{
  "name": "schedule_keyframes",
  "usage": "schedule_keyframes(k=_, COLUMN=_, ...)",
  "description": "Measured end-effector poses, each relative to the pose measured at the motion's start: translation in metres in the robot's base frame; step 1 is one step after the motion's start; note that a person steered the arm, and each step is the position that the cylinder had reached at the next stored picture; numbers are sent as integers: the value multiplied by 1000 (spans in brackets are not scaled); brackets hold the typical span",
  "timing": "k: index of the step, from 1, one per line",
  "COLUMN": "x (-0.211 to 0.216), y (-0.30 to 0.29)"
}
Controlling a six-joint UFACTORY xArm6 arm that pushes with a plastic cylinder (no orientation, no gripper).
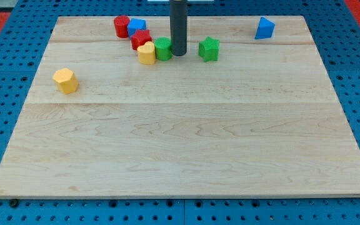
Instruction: Place the green star below the blue triangle
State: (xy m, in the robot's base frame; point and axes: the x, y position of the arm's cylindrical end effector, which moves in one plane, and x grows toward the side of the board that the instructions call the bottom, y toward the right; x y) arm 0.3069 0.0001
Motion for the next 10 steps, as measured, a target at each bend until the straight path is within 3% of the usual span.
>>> schedule_keyframes(k=2, x=-2, y=88)
schedule_keyframes(k=4, x=-26, y=89)
schedule_keyframes(k=7, x=-31, y=144)
schedule_keyframes(k=9, x=-7, y=95)
schedule_keyframes(k=10, x=6, y=18)
